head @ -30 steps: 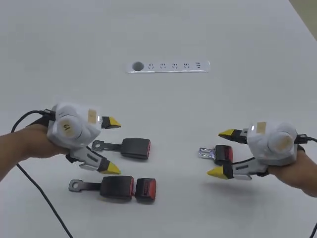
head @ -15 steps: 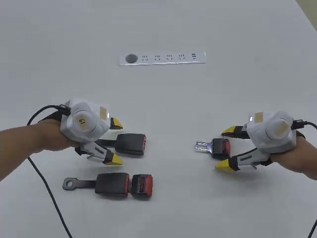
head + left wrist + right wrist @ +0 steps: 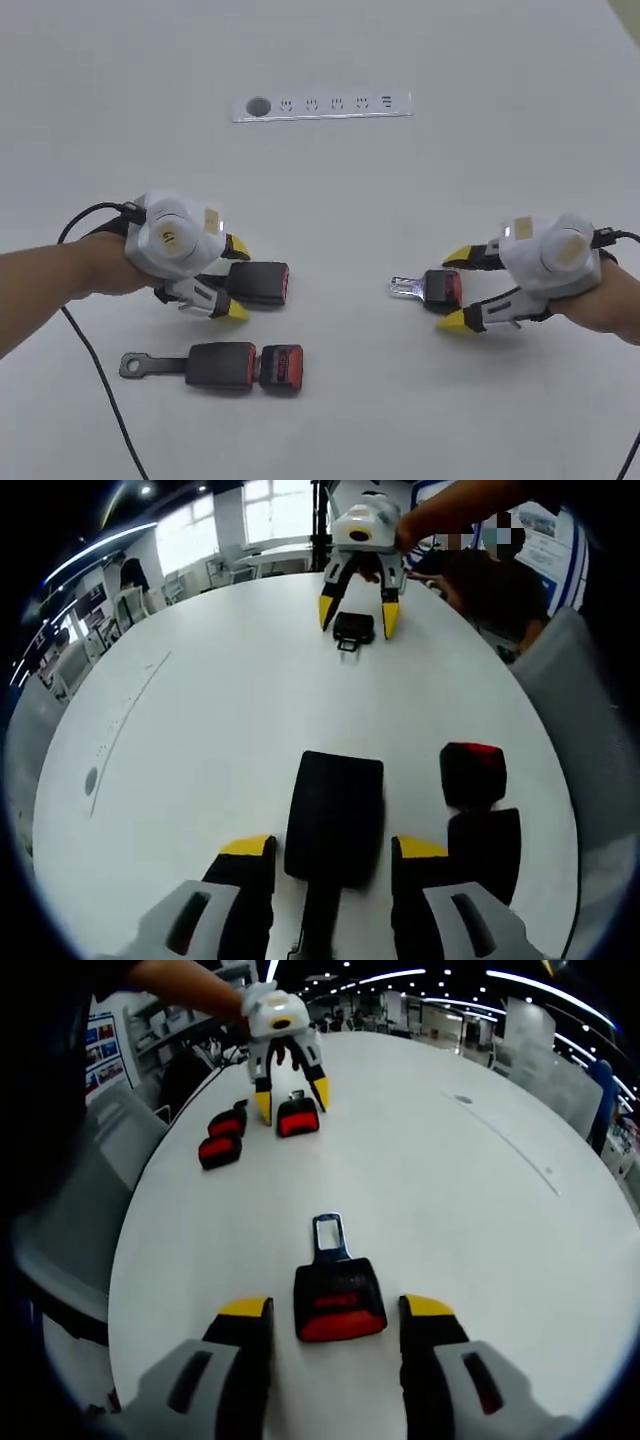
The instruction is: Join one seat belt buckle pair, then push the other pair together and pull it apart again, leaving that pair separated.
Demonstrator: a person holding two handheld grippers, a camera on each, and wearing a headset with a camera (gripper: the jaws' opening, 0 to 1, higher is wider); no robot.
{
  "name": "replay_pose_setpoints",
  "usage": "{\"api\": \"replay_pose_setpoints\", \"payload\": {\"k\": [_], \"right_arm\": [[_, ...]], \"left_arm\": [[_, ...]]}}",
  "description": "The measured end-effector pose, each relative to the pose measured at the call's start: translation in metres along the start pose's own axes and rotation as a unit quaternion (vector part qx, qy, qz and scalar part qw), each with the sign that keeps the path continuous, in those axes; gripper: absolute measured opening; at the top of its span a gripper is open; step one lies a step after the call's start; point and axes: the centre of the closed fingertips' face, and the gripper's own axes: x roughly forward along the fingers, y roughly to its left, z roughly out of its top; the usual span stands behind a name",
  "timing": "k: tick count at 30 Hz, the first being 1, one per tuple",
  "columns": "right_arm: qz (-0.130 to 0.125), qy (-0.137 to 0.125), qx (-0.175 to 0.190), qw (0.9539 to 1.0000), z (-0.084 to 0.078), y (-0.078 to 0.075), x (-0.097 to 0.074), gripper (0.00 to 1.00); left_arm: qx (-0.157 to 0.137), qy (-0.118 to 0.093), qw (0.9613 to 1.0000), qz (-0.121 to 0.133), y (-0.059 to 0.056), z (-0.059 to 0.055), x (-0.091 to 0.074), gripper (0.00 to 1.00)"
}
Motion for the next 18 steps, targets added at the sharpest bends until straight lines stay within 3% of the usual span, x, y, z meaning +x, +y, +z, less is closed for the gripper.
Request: {"api": "replay_pose_setpoints", "payload": {"k": [3,6,18], "right_arm": [[0.007,-0.003,-0.006,1.0,0.0005,0.0009,0.0002,0.45],[0.007,-0.001,-0.02,0.9998,-0.0009,-0.001,0.0001,0.37],[0.014,-0.056,-0.004,0.9983,0.0017,-0.0068,0.0007,0.36]], "left_arm": [[0.001,-0.004,1.0,-0.001,-0.0003,0.0023,0.0,0.38],[-0.003,-0.009,1.0,0.003,0.0008,0.0036,-0.0002,0.36],[-0.029,-0.056,0.9978,0.019,0.0017,0.0027,-0.0018,0.35]]}}
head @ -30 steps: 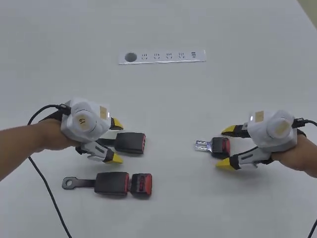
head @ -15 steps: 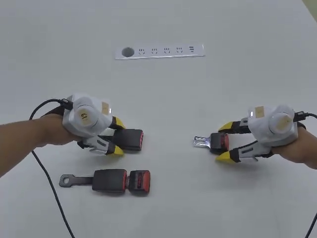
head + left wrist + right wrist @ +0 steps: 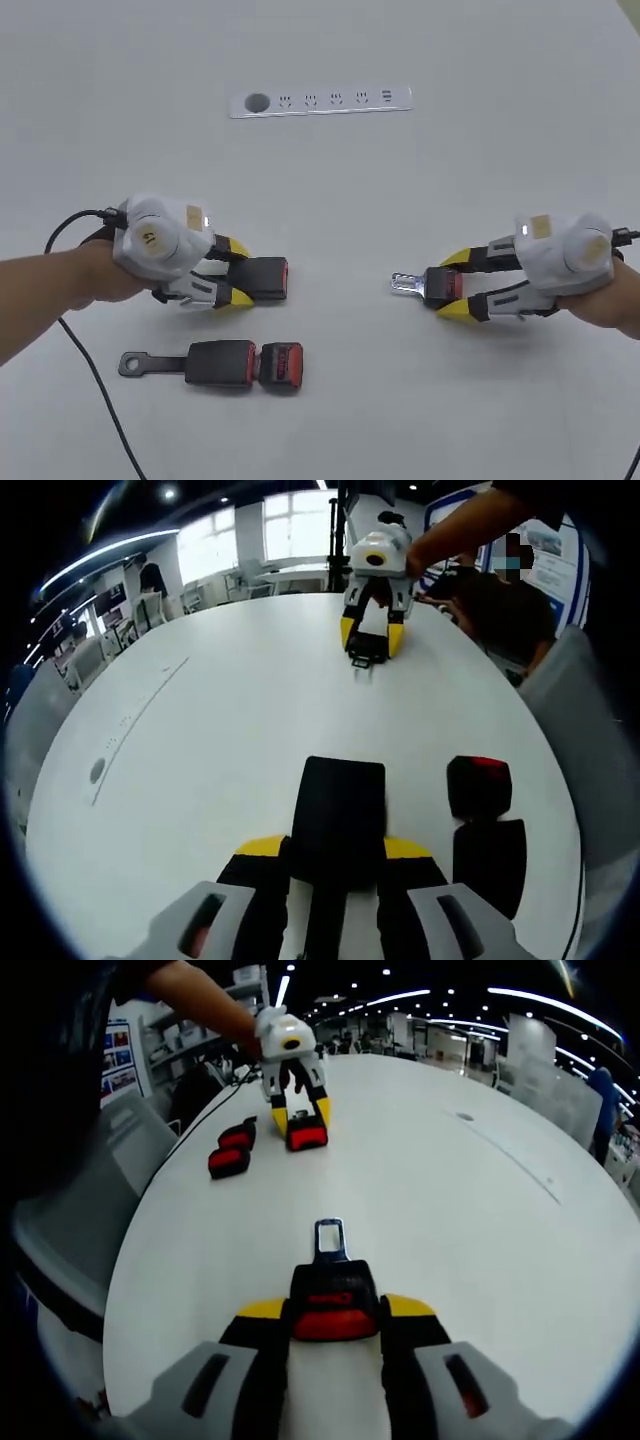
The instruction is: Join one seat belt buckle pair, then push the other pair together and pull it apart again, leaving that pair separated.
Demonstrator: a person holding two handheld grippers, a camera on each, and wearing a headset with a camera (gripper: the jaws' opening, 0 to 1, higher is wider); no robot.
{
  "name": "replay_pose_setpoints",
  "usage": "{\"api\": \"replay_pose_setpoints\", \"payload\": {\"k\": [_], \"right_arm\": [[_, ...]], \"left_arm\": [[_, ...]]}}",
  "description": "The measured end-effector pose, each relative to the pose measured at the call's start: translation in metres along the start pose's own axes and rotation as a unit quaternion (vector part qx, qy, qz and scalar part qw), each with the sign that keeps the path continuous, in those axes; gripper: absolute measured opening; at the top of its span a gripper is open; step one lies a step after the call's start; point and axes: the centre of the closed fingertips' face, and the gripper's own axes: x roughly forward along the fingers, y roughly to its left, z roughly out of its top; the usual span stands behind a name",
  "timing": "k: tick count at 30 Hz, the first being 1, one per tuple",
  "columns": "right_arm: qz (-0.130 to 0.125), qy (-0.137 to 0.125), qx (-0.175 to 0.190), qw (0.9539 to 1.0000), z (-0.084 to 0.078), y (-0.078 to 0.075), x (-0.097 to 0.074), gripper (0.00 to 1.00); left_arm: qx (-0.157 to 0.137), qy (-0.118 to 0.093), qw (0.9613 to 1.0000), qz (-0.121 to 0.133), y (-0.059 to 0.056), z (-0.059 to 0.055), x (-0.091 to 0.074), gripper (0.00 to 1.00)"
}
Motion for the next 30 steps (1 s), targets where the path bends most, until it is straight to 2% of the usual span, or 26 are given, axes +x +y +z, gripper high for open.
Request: {"api": "replay_pose_setpoints", "payload": {"k": [6,13,24,30], "right_arm": [[0.002,-0.009,0.0,1.0,0.002,0.001,0.002,0.36],[0.0,-0.023,0.003,0.9997,0.005,0.002,0.003,0.36],[0.007,-0.042,0.0,0.9991,0.014,0.006,0.011,0.36],[0.005,-0.071,0.01,0.9974,0.022,0.009,0.017,0.36]], "left_arm": [[0.006,0.003,1.0,-0.003,0.0,0.0,0.001,0.35],[0.0,0.0,1.0,-0.001,0.001,0.0,0.001,0.35],[0.003,0.009,0.9999,-0.007,0.0,0.0,0.0,0.35],[0.001,0.012,0.9999,-0.007,0.0,0.0,0.0,0.35]]}}
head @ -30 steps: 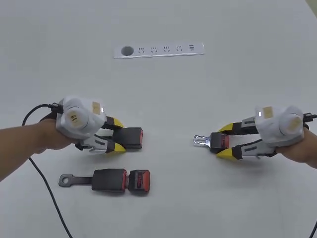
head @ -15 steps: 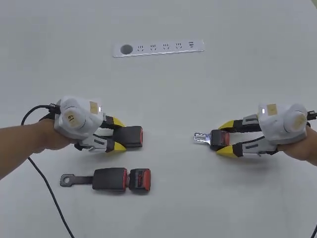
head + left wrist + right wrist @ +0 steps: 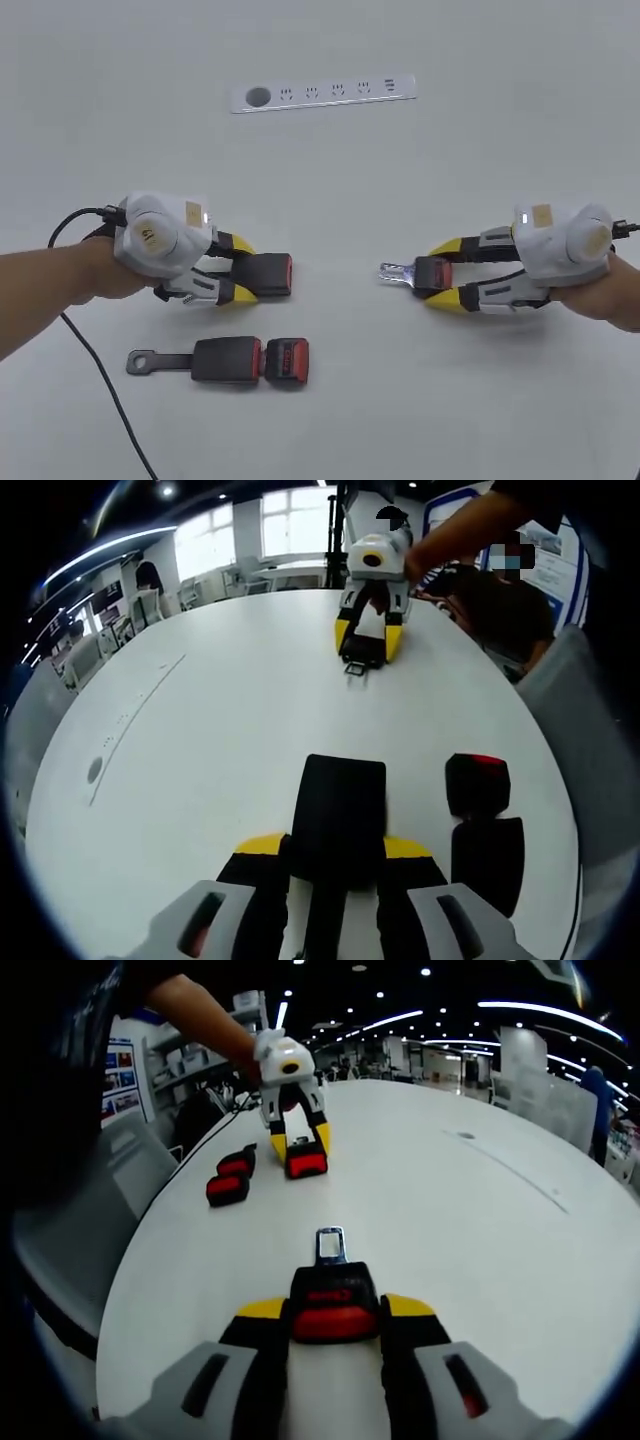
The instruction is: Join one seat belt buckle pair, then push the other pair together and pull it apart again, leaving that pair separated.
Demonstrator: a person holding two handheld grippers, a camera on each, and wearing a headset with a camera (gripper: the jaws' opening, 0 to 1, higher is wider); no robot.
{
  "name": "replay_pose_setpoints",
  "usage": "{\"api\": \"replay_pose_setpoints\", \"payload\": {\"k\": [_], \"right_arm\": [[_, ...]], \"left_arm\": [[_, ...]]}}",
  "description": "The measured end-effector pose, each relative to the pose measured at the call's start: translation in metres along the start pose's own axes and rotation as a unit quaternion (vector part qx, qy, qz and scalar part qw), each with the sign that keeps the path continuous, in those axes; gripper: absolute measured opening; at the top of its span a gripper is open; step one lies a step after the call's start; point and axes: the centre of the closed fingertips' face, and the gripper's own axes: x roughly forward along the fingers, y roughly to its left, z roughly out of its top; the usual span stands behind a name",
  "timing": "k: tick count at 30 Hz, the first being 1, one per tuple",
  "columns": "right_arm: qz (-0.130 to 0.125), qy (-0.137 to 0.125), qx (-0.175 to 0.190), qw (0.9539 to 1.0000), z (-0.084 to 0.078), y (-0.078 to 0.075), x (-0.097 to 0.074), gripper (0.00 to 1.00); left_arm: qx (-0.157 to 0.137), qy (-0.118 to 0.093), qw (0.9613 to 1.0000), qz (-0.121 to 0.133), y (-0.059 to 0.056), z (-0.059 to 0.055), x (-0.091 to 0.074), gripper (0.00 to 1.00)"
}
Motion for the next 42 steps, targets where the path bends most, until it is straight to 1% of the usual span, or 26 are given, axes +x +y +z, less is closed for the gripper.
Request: {"api": "replay_pose_setpoints", "payload": {"k": [5,9,19,31,36,42], "right_arm": [[-0.001,-0.013,0.002,0.9999,0.003,0.002,0.003,0.36],[0.005,-0.02,-0.001,0.9998,0.006,0.004,0.007,0.36],[0.014,-0.024,-0.01,0.9996,0.016,0.007,0.019,0.36],[0.024,-0.034,-0.023,0.9989,0.032,0.012,0.045,0.36],[0.031,-0.034,-0.026,0.9986,0.039,0.017,0.055,0.36],[0.037,-0.032,-0.032,0.9983,0.044,0.018,0.066,0.36]], "left_arm": [[0.004,0.004,1.0,-0.004,0.0,0.0,0.0,0.35],[0.006,0.008,0.9999,-0.005,0.0,-0.001,0.001,0.35],[0.007,0.012,0.9999,-0.006,0.001,-0.001,0.0,0.35],[0.008,0.013,0.9999,-0.006,0.0,-0.001,0.0,0.35],[0.008,0.016,0.9998,-0.006,0.0,-0.001,0.0,0.35],[0.01,0.018,0.9998,-0.006,0.0,-0.001,0.0,0.35]]}}
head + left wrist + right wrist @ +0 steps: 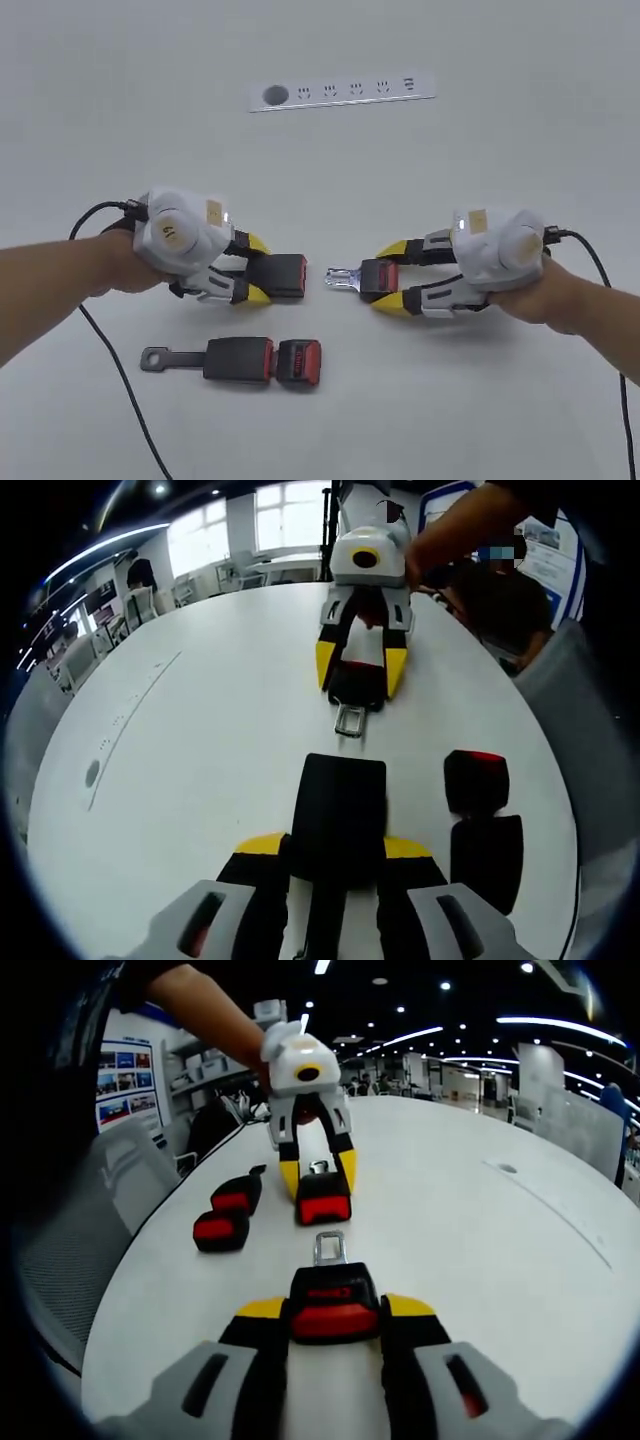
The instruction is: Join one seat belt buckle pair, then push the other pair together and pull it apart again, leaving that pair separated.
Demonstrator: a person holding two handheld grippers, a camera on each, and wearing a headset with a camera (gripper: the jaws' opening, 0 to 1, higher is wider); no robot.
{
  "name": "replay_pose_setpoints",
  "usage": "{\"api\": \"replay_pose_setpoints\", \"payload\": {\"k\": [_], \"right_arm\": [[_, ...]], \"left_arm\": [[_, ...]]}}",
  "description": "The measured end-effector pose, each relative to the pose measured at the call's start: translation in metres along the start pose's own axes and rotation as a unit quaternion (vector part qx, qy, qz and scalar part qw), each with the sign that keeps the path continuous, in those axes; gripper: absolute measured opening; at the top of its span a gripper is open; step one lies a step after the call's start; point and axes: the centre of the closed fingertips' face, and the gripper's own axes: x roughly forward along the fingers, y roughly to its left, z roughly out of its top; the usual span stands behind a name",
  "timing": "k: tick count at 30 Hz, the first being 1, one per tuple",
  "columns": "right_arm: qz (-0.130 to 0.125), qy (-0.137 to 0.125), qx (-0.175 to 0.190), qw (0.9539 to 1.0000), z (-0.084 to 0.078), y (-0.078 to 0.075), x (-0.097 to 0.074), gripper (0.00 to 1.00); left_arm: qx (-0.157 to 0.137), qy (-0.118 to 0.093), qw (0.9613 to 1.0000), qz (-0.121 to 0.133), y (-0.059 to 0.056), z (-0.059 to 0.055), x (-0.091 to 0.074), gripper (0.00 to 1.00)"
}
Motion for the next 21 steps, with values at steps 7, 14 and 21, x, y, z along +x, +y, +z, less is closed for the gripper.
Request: {"api": "replay_pose_setpoints", "payload": {"k": [7,14,21], "right_arm": [[0.009,0.004,-0.002,0.9999,0.01,-0.001,0.014,0.36],[0.013,0.006,-0.01,0.9999,0.013,-0.004,0.023,0.36],[0.014,0.008,-0.011,0.9998,0.018,-0.005,0.034,0.36]], "left_arm": [[0.001,0.0,1.0,-0.001,0.0,0.0,0.0,0.35],[0.005,0.003,1.0,-0.003,0.0,0.0,0.0,0.34],[0.011,0.008,0.9999,-0.005,0.0,0.0,0.0,0.34]]}}
